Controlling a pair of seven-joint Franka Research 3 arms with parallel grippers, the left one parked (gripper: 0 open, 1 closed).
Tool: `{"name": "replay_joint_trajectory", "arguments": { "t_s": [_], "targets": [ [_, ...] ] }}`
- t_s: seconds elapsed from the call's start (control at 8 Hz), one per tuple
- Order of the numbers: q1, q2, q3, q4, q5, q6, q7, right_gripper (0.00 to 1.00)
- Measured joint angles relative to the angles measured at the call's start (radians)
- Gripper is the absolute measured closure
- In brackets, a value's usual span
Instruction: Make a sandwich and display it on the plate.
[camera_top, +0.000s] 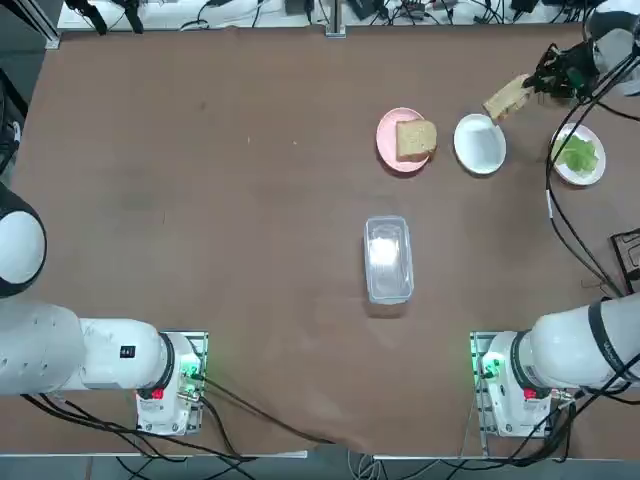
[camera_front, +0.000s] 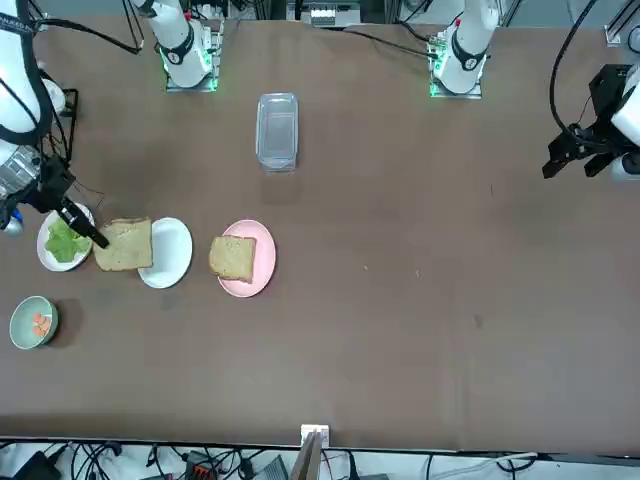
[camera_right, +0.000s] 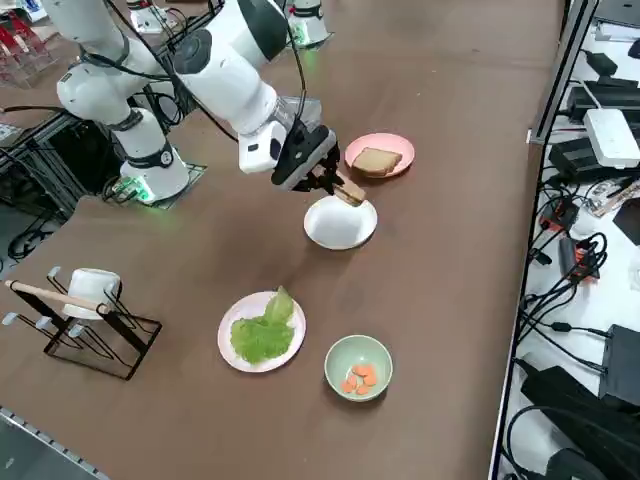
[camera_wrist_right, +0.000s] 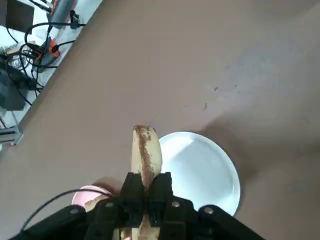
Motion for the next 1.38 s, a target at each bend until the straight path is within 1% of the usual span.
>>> {"name": "replay_joint_trajectory", "arguments": {
  "t_s": [0.12, 0.25, 0.5, 0.62, 0.88, 1.0, 1.38],
  "targets": [
    [0.000, 0.013, 0.001, -0.019, 0.038, 0.026, -0.031, 0.93],
    [0.000, 0.032, 0.001, -0.036, 0.108, 0.047, -0.089, 0.93],
    [0.000, 0.068, 0.001, -0.058, 0.294, 0.064, -0.231, 0.93],
    [0.001, 0.087, 0.003, -0.062, 0.353, 0.076, -0.272, 0.93],
    [0.013, 0.126, 0.012, -0.063, 0.430, 0.113, -0.318, 0.93],
    [0.027, 0.137, 0.015, -0.063, 0.453, 0.127, -0.326, 0.93],
    [0.041, 0.145, 0.016, -0.063, 0.467, 0.136, -0.326, 0.93]
  ]
}}
